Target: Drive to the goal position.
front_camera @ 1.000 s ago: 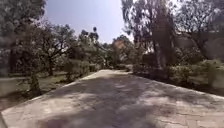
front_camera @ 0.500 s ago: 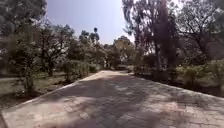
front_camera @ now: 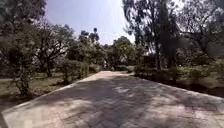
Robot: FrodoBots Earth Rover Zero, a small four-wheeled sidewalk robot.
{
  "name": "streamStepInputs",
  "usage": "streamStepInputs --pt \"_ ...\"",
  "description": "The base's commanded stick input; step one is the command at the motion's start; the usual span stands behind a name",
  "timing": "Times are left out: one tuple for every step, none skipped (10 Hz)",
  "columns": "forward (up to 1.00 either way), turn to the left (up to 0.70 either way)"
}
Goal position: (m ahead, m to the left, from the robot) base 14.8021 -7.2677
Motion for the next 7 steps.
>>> streamStepInputs --pt "0.3 0.0" --pt "0.3 0.0" --pt "0.3 0.0" --pt "0.3 0.0" --pt "0.3 0.0" --pt "0.3 0.0" --pt "0.3 0.0"
